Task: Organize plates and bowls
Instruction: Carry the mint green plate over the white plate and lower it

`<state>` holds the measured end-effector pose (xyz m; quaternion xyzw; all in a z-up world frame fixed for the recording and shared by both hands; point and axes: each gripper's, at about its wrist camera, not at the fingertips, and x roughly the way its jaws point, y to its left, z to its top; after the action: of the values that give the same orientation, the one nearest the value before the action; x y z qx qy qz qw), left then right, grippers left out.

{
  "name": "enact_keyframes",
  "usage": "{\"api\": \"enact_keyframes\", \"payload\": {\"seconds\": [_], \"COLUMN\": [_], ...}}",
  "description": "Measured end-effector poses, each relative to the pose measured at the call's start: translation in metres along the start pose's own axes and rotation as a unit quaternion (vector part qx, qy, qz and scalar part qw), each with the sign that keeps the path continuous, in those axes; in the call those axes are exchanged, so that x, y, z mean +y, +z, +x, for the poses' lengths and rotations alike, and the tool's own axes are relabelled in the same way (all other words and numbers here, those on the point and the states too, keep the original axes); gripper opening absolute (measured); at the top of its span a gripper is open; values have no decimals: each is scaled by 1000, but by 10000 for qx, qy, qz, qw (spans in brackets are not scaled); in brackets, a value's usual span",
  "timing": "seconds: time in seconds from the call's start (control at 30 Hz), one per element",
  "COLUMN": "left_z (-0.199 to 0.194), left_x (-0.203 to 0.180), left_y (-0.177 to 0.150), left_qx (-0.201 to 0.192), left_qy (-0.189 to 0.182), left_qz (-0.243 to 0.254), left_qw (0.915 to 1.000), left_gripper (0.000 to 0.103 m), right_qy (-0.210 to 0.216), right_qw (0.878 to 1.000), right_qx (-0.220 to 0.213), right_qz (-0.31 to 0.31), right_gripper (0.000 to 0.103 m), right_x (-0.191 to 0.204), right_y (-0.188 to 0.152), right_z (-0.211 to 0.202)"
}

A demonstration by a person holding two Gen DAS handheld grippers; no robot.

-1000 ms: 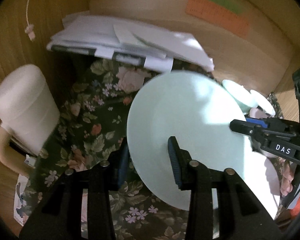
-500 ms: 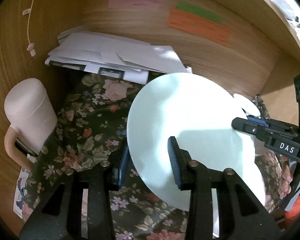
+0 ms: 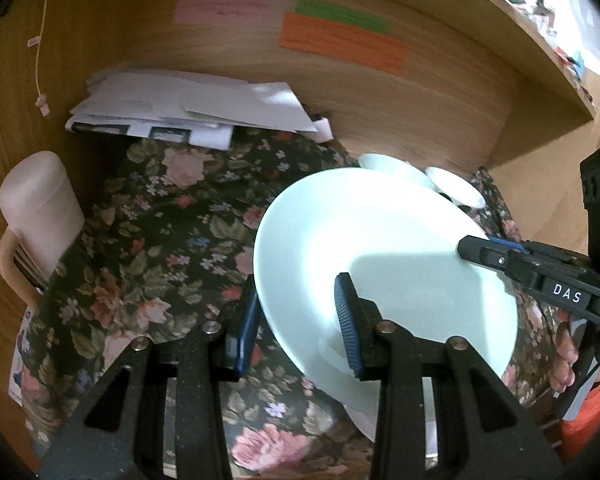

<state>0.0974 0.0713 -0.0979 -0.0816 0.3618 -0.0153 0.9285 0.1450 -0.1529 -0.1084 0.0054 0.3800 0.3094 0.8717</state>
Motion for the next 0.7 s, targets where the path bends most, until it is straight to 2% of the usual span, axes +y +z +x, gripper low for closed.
{"api": "enact_keyframes", "payload": {"seconds": [0.3, 0.7], "left_z": [-1, 1], "left_x": [-23, -42], "left_y": [-22, -51], "left_qx": [143, 344], "left_qy": [-134, -185], "left_qz": [80, 82], "left_qw": [9998, 9992], "left_gripper": [34, 34], "right_qy": [-42, 0], "right_qw": [9997, 9988], "right_qx": [-53, 64], "right_qz": [218, 482], "right_gripper": [25, 25], "right_x": [-16, -30], "right_y": [-28, -60], "right_z": [-20, -26]}}
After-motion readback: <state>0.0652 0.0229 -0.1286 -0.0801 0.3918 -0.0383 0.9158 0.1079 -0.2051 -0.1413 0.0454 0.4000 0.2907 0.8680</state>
